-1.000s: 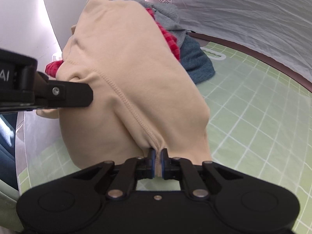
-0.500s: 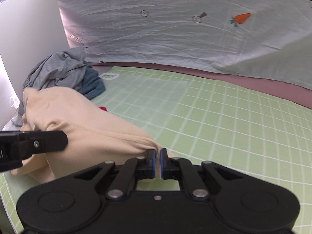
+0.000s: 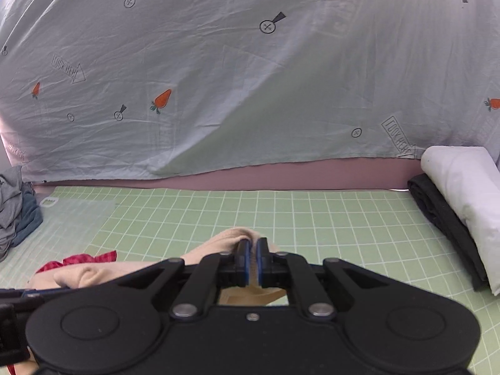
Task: Fold clothes
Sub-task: 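Lift the beige shirt and drag it onto the open mat with both grippers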
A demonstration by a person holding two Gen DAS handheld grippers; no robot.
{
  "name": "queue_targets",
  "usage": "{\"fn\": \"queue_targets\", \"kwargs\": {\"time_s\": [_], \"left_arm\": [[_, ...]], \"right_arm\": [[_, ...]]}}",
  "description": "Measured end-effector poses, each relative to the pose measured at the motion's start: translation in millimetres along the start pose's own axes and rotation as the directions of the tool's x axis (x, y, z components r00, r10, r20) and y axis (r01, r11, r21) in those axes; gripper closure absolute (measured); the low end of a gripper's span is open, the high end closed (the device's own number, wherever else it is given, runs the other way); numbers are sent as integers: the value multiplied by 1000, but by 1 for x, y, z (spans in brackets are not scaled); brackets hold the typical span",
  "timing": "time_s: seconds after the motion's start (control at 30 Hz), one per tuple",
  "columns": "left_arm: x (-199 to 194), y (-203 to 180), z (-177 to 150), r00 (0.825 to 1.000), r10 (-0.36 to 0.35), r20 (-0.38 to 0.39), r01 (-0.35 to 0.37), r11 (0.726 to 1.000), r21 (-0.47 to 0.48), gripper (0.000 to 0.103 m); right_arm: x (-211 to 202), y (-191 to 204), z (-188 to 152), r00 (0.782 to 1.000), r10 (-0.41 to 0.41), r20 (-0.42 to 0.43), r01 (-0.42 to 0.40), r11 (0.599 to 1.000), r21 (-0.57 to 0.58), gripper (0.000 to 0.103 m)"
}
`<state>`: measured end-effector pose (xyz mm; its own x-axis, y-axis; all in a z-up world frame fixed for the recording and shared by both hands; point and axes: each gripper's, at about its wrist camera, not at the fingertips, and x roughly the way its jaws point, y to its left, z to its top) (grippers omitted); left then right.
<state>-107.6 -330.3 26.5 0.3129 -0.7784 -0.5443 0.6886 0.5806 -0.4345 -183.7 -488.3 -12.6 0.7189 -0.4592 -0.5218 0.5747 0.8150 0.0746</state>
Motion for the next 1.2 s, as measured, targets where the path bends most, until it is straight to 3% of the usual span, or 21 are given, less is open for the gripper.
{"fn": "queue_targets", "kwargs": {"time_s": [0.1,0.2,0.37,0.47,0.57,0.67,0.73,0.9,1.0,1.13,1.2], "left_arm": [[4,16,11,999,37,21,-36,999,-22,93],[3,63,34,995,95,43,-91,992,-89,93],[-12,159,65,979,197,59,-180,959,-217,93],[-21,224,80,950,308,46,-283,915,-286,93],[-26,285,87,935,355,10,-328,874,-357,93],[-24,333,89,911,408,-54,-398,840,-368,92],[-25,358,86,916,388,-105,-397,832,-387,91],[-40,376,76,947,297,-125,-322,845,-426,87],[-46,364,73,953,283,-111,-303,850,-430,81],[-54,346,70,958,272,-90,-283,856,-433,62],[-58,338,69,961,266,-79,-274,859,-434,62]], "right_arm": [[7,10,1,999,38,2,-38,999,18,97],[17,32,0,996,90,-3,-90,995,34,91],[29,79,-4,988,152,12,-152,985,78,62],[37,113,-9,991,133,-18,-131,987,89,65],[48,136,-19,990,128,-63,-119,985,123,65],[58,160,-31,983,137,-122,-118,982,150,65],[62,176,-39,978,145,-148,-121,980,156,63],[66,204,-52,965,167,-201,-134,976,171,63],[66,209,-52,959,192,-208,-159,973,166,60],[73,208,-56,943,238,-233,-199,964,177,57],[79,208,-61,937,224,-267,-189,970,151,57]]}}
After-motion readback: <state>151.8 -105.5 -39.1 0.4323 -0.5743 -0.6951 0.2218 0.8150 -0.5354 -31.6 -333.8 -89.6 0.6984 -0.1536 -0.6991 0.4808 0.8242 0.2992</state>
